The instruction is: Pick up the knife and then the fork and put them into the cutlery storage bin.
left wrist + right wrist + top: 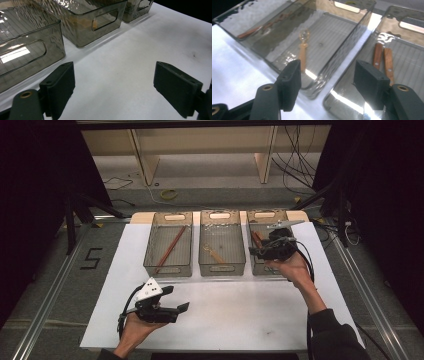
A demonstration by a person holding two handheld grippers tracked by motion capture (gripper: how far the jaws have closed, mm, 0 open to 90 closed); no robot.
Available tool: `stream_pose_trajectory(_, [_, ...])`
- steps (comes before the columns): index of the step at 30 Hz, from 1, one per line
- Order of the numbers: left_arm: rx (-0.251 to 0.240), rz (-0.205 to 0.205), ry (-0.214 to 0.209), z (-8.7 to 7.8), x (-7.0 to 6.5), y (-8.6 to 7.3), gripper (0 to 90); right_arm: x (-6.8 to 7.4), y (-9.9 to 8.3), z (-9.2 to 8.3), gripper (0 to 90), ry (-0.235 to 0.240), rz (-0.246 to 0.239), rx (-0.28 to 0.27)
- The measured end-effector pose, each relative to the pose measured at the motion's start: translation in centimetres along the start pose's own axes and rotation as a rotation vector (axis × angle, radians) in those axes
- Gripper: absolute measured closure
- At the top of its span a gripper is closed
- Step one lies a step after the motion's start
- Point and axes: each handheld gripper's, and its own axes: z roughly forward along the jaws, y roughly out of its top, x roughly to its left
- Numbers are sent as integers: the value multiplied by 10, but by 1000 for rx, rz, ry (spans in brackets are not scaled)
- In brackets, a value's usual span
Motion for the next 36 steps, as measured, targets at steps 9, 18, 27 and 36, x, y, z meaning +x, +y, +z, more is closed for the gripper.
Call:
stream_pose_trajectory(9, [-3,-3,-4,1,1,-1,169,22,-20,-11,367,27,-17,-48])
stream_pose_trajectory(18, [-11,-13,-7,1,3,-2,169,37,-45,-18,347,77,-24,-98])
stream_pose_trajectory(27, [-21,-12,-14,-1,3,-2,169,47,-68,-26,317,123,-18,-131])
stream_pose_trajectory(36, [-29,-21,-22,-1,4,-2,169,53,-96,-32,310,152,-8,-164])
